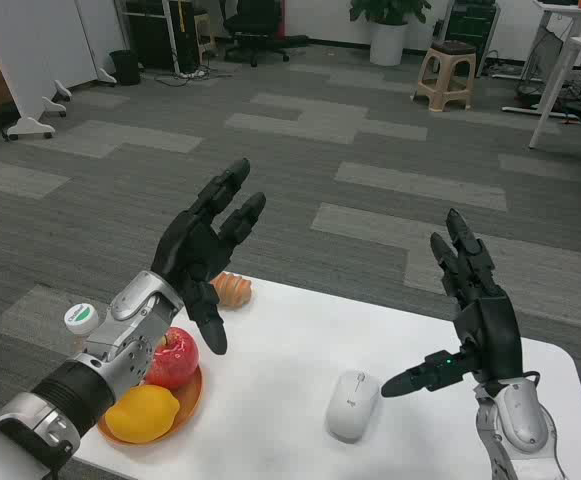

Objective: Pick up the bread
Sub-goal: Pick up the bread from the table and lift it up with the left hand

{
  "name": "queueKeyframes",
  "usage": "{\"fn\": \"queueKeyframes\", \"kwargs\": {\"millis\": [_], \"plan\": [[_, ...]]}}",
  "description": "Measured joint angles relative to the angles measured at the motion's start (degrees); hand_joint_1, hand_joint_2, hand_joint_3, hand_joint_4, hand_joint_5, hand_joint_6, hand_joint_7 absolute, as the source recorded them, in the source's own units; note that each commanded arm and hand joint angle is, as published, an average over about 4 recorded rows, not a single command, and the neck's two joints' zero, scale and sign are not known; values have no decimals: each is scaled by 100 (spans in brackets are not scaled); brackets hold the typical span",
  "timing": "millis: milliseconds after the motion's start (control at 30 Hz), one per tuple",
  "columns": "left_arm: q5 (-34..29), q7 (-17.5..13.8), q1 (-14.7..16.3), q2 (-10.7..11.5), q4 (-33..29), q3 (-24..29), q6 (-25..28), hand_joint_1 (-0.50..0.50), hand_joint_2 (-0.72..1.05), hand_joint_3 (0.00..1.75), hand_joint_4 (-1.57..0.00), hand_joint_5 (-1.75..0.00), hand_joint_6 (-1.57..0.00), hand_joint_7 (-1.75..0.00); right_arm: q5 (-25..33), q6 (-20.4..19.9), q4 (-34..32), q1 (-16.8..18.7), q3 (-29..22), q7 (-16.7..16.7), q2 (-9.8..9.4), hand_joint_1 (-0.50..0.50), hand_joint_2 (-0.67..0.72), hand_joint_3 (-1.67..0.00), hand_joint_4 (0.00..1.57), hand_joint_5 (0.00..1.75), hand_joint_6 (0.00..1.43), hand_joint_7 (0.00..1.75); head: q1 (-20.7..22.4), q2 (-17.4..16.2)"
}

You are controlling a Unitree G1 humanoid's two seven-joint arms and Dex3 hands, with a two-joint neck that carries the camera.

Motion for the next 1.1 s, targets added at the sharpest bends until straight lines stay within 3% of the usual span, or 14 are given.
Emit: {"fn": "queueKeyframes", "kwargs": {"millis": [67, 100, 167, 233, 633, 733, 867, 1033, 1100], "plan": [[-117, 211, -136, -37, 231, -201, -265, -50, -72, 9, 0, 0, 0, 0, 1, 2, -58, 0, 26, -21, -21, -36, 15, 0, 0, 15, 0, 0, -12, 393], [-231, 408, -265, -76, 445, -383, -502, -50, -72, 9, 0, 0, 0, 0, 2, 3, -125, -3, 53, -37, -36, -38, 15, 0, 0, 15, 0, 0, -24, 786], [-423, 756, -512, -175, 773, -683, -880, -50, -72, 9, 0, 0, 0, 0, 0, 0, -298, -26, 114, -57, -51, -38, 14, 0, 0, 12, 0, 0, -24, 786], [-465, 843, -617, -225, 836, -784, -984, -50, -72, 9, 0, 0, 0, 0, -1, -3, -378, -39, 146, -55, -50, -38, 12, 0, 0, 12, 0, 0, -27, 780], [-476, 847, -645, -235, 838, -805, -1017, -50, -72, 9, 0, 0, 0, 0, 0, -3, -381, -39, 157, -57, -56, -38, 15, 0, 0, 10, 0, 0, -29, 719], [-476, 847, -645, -235, 839, -805, -1024, -50, -72, 9, 0, 0, 0, 0, 0, -3, -381, -39, 158, -58, -56, -38, 15, 0, 0, 17, 0, 0, -47, 654], [-472, 847, -645, -236, 862, -805, -1025, -50, -72, 9, 0, 0, 0, 0, 0, -3, -381, -39, 158, -58, -57, -38, 15, 0, 0, 15, 0, 0, -119, 401], [-449, 847, -645, -235, 922, -805, -1025, -50, -72, 9, 0, 0, 0, 0, 0, -3, -379, -39, 155, -57, -57, -38, 15, 0, 0, 15, 0, 0, -458, -600], [-444, 847, -645, -235, 949, -805, -1026, -50, -72, 9, 0, 0, 0, 0, 0, -3, -373, -39, 151, -56, -57, -38, 15, 0, 0, 15, 0, 0, -531, -845]]}}
